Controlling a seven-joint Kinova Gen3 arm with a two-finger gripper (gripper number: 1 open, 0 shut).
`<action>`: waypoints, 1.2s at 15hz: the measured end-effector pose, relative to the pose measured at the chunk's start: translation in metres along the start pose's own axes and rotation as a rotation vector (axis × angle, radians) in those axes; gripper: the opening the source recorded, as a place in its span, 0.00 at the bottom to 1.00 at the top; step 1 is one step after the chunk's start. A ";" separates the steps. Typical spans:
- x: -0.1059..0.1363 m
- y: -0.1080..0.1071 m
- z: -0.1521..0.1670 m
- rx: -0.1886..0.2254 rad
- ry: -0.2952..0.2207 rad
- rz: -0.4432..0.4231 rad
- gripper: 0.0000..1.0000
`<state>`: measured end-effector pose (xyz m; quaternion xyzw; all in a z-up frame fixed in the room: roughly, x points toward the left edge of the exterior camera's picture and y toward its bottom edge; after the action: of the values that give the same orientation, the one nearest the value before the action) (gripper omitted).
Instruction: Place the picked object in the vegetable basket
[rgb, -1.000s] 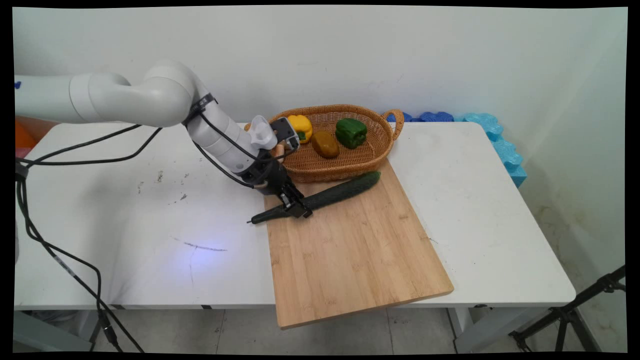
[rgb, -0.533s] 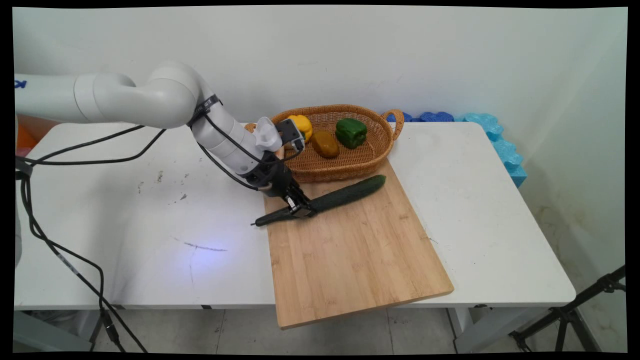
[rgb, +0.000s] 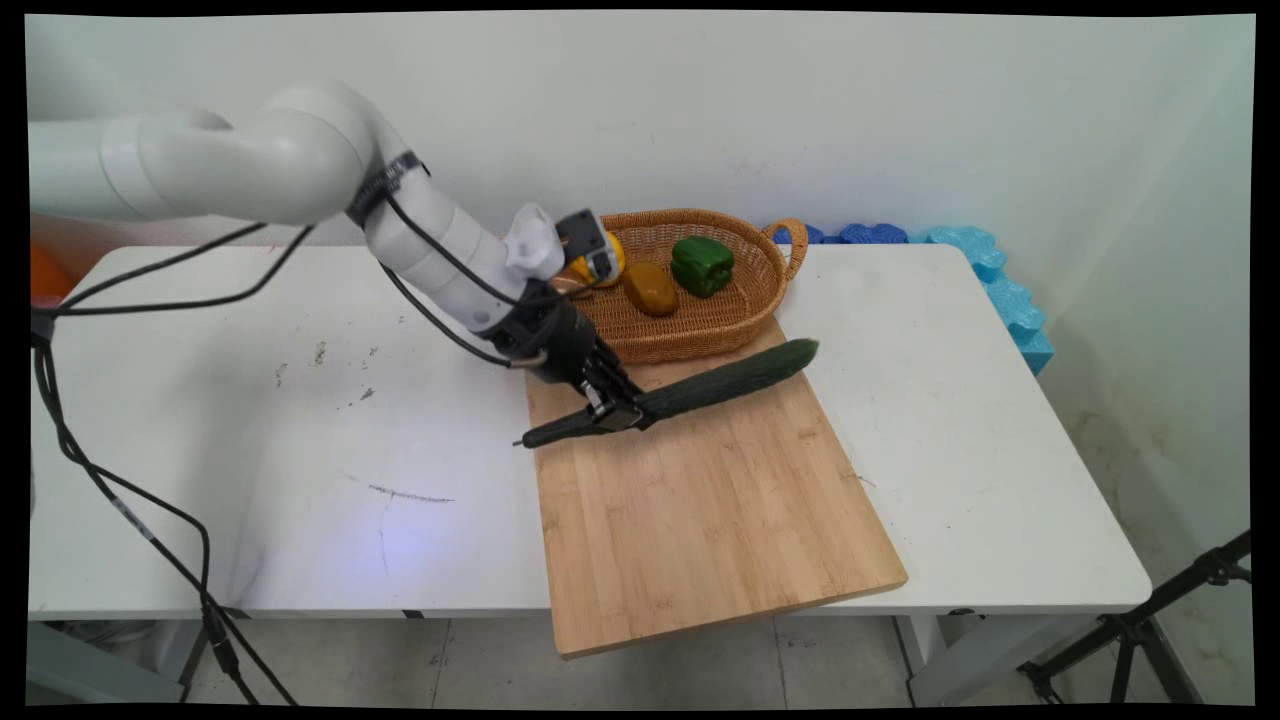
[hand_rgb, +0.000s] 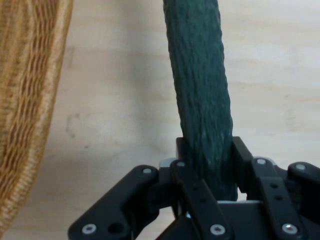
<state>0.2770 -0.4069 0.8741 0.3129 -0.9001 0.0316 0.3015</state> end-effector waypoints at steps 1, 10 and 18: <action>0.006 0.005 -0.011 -0.010 0.013 0.012 0.00; 0.036 -0.025 -0.090 0.033 0.008 0.151 0.00; 0.050 -0.092 -0.101 0.138 -0.055 0.271 0.00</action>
<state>0.3524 -0.4834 0.9730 0.2093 -0.9377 0.1251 0.2473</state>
